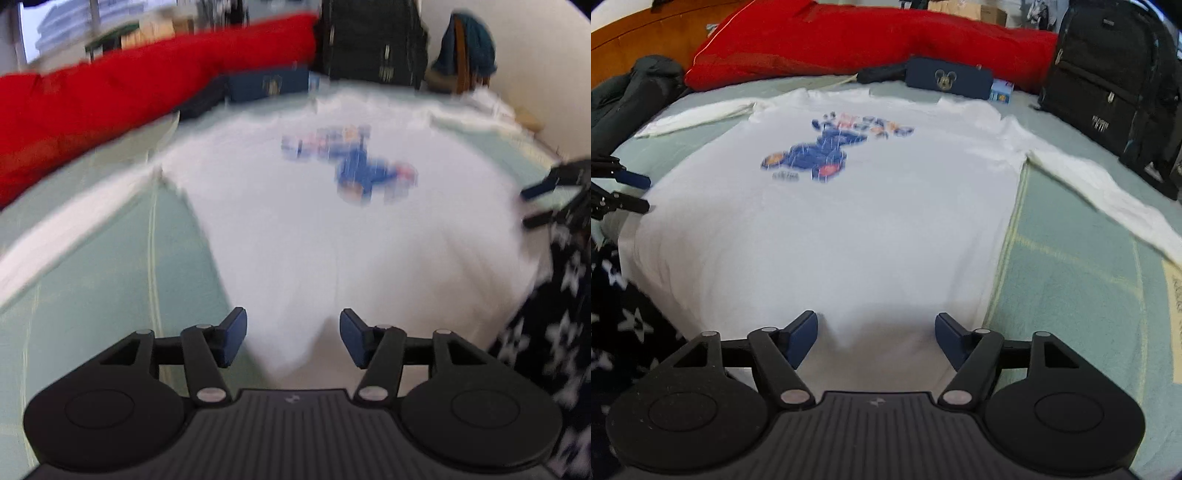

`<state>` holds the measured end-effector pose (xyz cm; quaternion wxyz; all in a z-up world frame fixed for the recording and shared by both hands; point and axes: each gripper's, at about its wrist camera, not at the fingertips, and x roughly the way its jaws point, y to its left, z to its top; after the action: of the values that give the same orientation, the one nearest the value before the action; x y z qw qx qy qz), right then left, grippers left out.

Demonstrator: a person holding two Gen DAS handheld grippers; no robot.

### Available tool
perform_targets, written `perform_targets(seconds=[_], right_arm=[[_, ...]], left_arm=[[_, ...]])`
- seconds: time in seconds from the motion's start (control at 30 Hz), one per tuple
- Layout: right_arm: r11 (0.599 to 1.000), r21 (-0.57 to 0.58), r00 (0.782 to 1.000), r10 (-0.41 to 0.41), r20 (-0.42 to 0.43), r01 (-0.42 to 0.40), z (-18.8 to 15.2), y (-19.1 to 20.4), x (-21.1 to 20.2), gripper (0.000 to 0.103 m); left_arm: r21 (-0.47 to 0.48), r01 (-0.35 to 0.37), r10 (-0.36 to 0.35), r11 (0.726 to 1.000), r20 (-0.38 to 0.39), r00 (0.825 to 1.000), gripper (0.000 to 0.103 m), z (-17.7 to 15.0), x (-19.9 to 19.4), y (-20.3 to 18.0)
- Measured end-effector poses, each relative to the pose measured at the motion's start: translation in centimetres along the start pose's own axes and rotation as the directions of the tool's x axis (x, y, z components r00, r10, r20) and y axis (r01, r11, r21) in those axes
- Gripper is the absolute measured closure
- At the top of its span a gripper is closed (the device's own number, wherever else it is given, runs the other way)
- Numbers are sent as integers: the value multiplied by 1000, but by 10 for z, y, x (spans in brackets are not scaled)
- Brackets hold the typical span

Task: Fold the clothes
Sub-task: 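Move both open grippers over the flattened sweatshirt toward the sleeve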

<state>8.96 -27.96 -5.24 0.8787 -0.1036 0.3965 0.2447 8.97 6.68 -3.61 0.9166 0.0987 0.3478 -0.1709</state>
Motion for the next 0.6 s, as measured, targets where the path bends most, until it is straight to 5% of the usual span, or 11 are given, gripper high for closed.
perform_targets(seconds=[0.13, 0.3, 0.43, 0.6], right_arm=[[1000, 9, 994, -1, 110, 0, 36, 14, 8, 11], [999, 51, 994, 0, 111, -6, 61, 24, 47, 10], [994, 96, 998, -48, 51, 43, 43, 14, 70, 3], [990, 135, 998, -39, 55, 32, 20, -3, 57, 0]], left_arm=[[-25, -18, 19, 1000, 33, 999, 38, 18, -3, 4], [-85, 15, -14, 996, 17, 1000, 37, 40, 49, 2], [-181, -1, -14, 983, -84, 996, 37, 7, 75, 15], [-278, 38, -56, 960, -54, 997, 37, -11, 51, 38]])
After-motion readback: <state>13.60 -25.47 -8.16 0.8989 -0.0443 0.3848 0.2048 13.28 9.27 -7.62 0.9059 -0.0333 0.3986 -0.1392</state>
